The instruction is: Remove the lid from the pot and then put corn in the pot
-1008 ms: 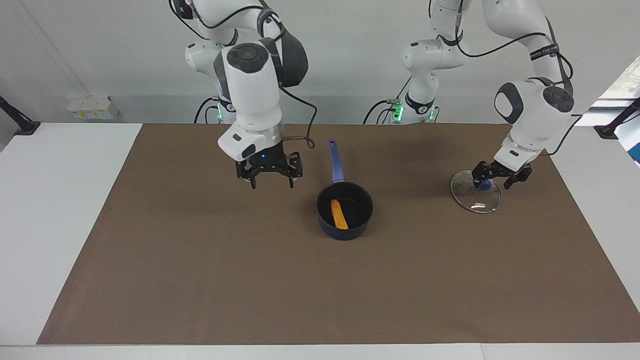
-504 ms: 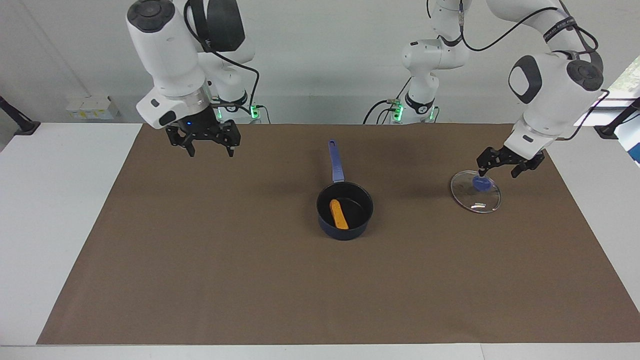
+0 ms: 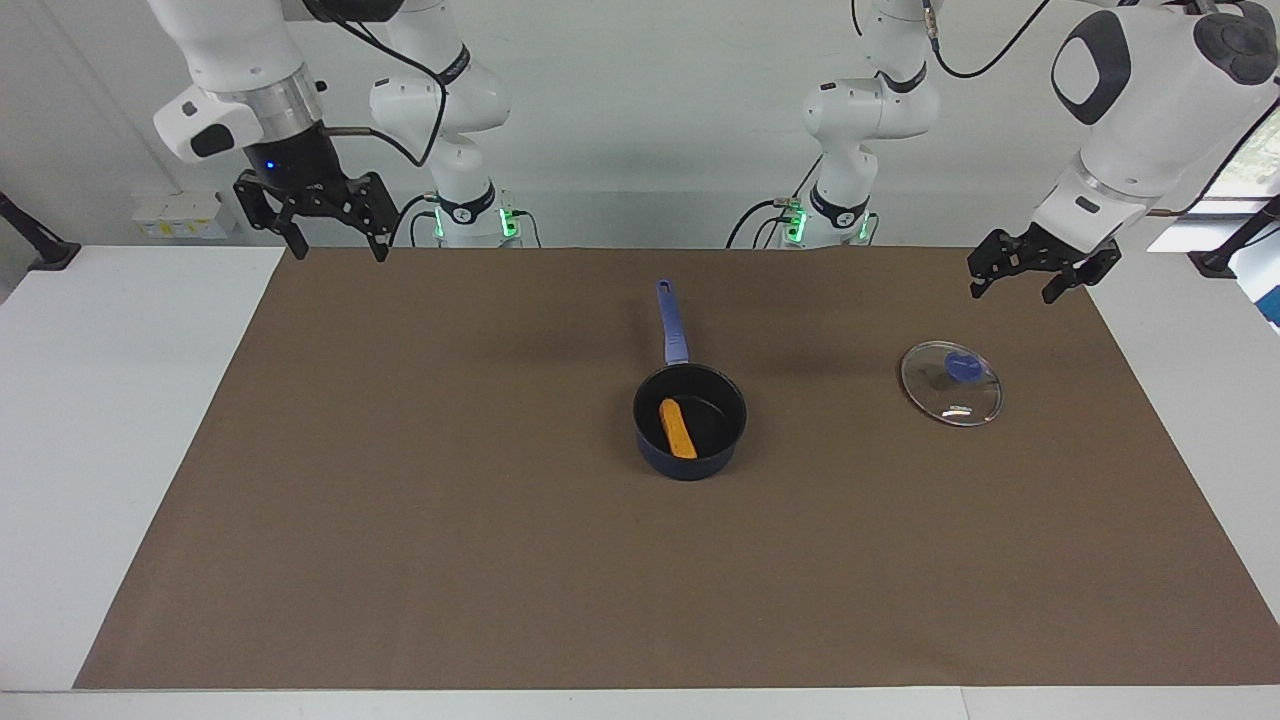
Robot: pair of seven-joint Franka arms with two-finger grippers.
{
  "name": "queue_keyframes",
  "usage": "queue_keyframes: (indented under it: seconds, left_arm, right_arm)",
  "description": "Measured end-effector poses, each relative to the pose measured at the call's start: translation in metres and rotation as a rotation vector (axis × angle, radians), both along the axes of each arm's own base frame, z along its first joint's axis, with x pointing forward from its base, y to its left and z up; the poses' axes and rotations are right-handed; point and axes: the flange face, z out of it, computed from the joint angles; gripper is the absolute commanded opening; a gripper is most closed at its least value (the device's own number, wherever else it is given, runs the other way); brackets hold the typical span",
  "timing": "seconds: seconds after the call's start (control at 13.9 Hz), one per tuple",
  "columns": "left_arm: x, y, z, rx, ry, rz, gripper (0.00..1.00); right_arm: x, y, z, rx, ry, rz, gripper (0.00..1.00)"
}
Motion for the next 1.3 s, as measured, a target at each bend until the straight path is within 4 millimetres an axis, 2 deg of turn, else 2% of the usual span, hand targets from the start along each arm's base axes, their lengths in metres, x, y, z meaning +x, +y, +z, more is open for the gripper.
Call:
queue_keyframes:
  seconds: [0.14,0.29,0.94,1.3]
  left_arm:
    - [-0.003,0.0,0.013,0.0,0.009,0.0,1.0]
    - [-0.007,0.001,0.024,0.0,0.023,0.0,1.0]
    - [-0.01,0.001,0.035,0.0,0.024,0.0,1.0]
    - [-0.01,0.001,0.036,-0.001,0.022,0.0,1.0]
  right_arm:
    - [-0.019,-0.013,0.02,0.004,0.01,-0.02,1.0]
    - [-0.029,-0.021,0.023,0.007,0.023,-0.032,1.0]
    - [-0.026,-0.028,0.005,-0.024,0.037,0.051,1.0]
    - [-0.026,-0.028,0.004,-0.026,0.035,0.053,1.0]
